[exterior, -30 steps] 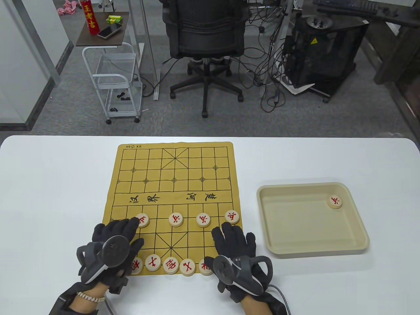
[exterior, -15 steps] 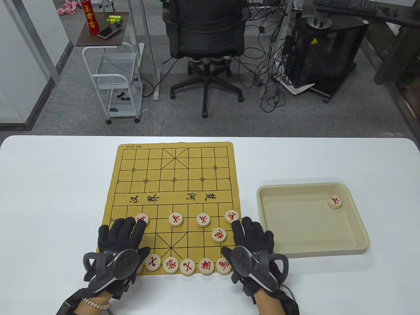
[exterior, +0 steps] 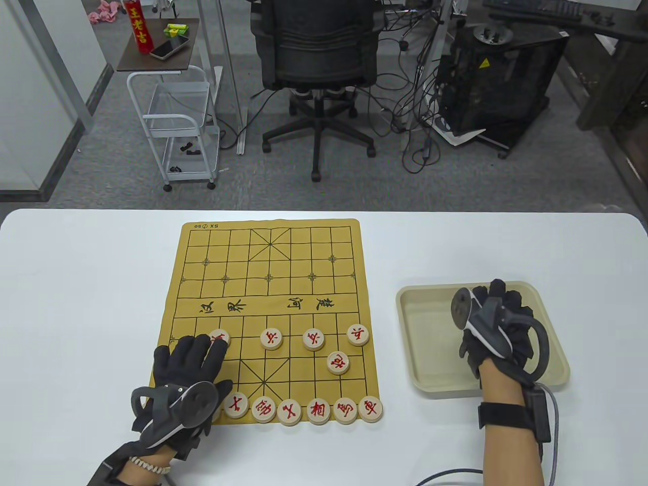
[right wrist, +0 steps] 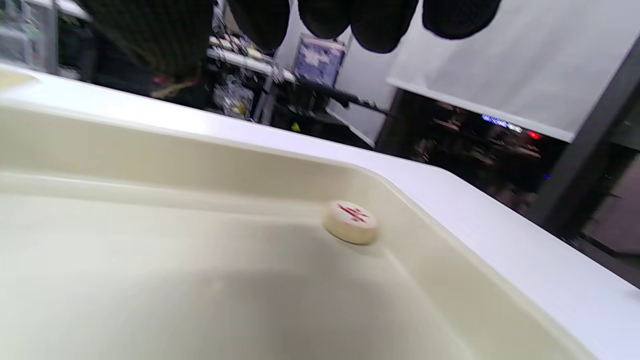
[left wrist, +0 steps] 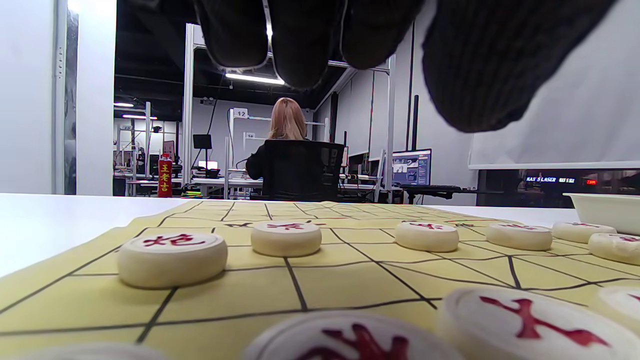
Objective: Set up Chinese chess pieces
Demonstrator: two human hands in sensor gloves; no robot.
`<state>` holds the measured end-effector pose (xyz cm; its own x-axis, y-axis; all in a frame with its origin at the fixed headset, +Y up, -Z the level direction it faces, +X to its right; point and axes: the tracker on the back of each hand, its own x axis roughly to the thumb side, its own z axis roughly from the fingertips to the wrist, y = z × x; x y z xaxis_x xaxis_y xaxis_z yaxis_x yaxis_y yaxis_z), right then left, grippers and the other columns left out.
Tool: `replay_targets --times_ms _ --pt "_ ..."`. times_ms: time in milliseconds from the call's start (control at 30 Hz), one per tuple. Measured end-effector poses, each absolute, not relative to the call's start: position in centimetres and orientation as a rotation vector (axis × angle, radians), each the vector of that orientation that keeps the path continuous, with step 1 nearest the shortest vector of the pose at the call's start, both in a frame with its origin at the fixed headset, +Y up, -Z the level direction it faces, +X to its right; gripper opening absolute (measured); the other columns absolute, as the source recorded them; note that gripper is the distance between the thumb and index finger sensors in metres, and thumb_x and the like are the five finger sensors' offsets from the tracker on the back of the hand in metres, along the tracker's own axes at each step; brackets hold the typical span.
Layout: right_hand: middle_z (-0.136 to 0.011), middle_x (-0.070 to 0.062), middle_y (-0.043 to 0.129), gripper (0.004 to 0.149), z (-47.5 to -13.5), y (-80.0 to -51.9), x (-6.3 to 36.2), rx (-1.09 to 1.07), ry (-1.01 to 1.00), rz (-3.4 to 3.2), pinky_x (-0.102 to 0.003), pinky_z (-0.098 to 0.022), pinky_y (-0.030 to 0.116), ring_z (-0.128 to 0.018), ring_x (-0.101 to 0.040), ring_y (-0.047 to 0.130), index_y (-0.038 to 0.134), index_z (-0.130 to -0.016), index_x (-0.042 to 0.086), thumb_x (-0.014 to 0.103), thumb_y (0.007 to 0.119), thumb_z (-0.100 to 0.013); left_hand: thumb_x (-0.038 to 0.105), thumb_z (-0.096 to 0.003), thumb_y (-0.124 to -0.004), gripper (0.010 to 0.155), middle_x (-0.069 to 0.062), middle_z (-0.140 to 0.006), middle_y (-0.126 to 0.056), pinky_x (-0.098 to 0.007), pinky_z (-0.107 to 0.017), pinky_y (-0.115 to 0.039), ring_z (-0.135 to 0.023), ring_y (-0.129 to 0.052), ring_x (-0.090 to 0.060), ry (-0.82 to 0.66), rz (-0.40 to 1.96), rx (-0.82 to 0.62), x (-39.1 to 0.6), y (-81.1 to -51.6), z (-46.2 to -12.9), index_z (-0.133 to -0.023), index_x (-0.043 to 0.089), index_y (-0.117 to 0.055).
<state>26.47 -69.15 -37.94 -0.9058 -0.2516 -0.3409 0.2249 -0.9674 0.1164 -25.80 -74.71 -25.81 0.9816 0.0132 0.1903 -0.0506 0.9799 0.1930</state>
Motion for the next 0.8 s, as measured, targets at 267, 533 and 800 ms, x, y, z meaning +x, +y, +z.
replay_targets --times_ms 267,533,800 --pt "-0.116 -0.004 0.062 0.065 -42.5 -72.9 30.2 0.59 -0.375 -2.637 -0.057 -0.074 0.066 -0.105 -0.033 0.072 0.068 -0.105 0.028 0.037 0.093 -0.046 0.055 -0.0386 -0.084 0.081 -0.011 -0.118 -0.057 -0.074 -0.074 -0.039 -0.11 -0.059 -0.046 -0.172 0.027 0.192 -26.0 -74.7 -25.9 -0.109 0.031 -0.05" --pt "-0.112 -0.002 0.068 0.061 -44.7 -75.9 32.4 0.582 -0.375 -2.586 -0.053 -0.071 0.07 -0.1 -0.029 0.079 0.073 -0.1 0.029 0.038 0.094 -0.044 0.055 -0.0386 -0.084 0.081 -0.011 -0.118 -0.057 -0.074 -0.074 -0.038 -0.11 -0.059 -0.046 -0.146 0.029 0.193 -26.5 -74.6 -25.9 -0.109 0.031 -0.051" --pt "-0.11 -0.004 0.071 0.059 -45.7 -77.1 33.5 0.602 -0.418 -2.611 -0.05 -0.068 0.073 -0.095 -0.028 0.082 0.074 -0.096 0.027 0.041 0.093 -0.042 0.055 -0.0387 -0.084 0.081 -0.011 -0.118 -0.057 -0.074 -0.074 -0.038 -0.11 -0.058 -0.046 -0.128 0.022 0.194 -26.7 -74.6 -25.8 -0.109 0.032 -0.051"
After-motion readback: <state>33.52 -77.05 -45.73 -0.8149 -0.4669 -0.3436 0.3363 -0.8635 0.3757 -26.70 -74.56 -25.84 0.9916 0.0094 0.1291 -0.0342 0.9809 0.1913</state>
